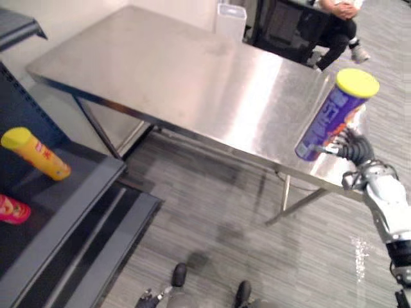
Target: Put the gum and the chips on the shelf.
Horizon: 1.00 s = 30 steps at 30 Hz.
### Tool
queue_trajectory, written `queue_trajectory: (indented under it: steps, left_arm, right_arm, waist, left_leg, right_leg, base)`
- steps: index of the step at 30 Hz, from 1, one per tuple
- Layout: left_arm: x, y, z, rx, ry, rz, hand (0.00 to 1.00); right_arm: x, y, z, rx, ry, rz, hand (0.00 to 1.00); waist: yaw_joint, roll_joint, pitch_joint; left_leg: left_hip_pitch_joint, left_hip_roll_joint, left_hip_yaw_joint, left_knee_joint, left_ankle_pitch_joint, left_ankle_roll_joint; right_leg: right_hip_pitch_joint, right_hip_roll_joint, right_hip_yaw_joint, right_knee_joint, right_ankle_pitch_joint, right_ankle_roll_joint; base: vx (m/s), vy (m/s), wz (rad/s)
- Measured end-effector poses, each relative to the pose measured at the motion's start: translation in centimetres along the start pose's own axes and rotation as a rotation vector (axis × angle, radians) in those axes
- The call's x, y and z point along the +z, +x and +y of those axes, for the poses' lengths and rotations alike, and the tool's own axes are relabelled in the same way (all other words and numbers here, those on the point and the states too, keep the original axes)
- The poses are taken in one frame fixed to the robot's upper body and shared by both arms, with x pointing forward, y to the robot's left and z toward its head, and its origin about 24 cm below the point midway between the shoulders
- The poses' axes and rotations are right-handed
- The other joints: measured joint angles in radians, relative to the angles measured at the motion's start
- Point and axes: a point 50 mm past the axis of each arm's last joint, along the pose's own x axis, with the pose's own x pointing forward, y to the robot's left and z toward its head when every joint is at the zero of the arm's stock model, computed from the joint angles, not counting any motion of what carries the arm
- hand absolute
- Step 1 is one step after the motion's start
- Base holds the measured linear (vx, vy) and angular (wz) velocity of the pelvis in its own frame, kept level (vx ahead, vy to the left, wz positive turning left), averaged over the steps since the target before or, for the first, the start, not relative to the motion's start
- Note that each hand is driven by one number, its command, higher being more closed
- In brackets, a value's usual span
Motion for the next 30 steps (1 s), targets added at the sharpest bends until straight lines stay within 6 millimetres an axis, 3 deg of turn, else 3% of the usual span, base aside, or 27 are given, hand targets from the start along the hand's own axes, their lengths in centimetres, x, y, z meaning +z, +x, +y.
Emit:
queue_trajectory:
  steps: [6,11,17,30]
  left_arm:
    - [-1.6,-0.3,-0.3,-0.019,0.033,0.058,0.0]
    - [-2.0,-0.4,-0.5,-0.026,0.059,0.072,0.0]
    - [-2.2,-0.4,-0.6,-0.025,0.066,0.085,0.0]
    - [-2.5,-0.5,-0.5,-0.007,0.069,0.095,0.0]
  right_arm:
    - [-0.2,-2.3,0.2,-0.024,0.04,-0.023,1.0]
    - [-1.2,-4.9,2.9,-0.02,0.109,-0.011,1.0]
    - [-1.5,-6.7,5.6,-0.038,0.144,-0.002,1.0]
    - [-1.3,-8.2,6.6,-0.043,0.081,-0.014,1.0]
  waist:
    - [-0.026,0.034,-0.044]
    - [-0.03,0.059,-0.089]
    - [-0.031,0.063,-0.095]
    - [-0.03,0.062,-0.097]
  left_leg:
    - [0.02,-0.011,0.012,0.0,-0.008,0.001]
    - [0.038,-0.011,0.025,0.0,-0.018,0.005]
    - [0.058,-0.01,0.025,0.0,-0.018,0.004]
    - [0.072,-0.02,-0.03,0.0,-0.014,0.003]
  right_leg:
    - [0.014,-0.011,0.018,-0.001,-0.003,0.005]
    - [0.021,-0.013,0.026,-0.002,-0.007,0.009]
    - [0.039,-0.012,0.027,-0.001,-0.011,0.009]
    - [0.07,-0.028,-0.022,0.039,-0.04,0.01]
  base:
    - [-0.01,0.011,-0.06]
    - [0.0,-0.001,-0.04]
    - [0.0,0.0,0.0]
    - [0.0,-0.006,0.12]
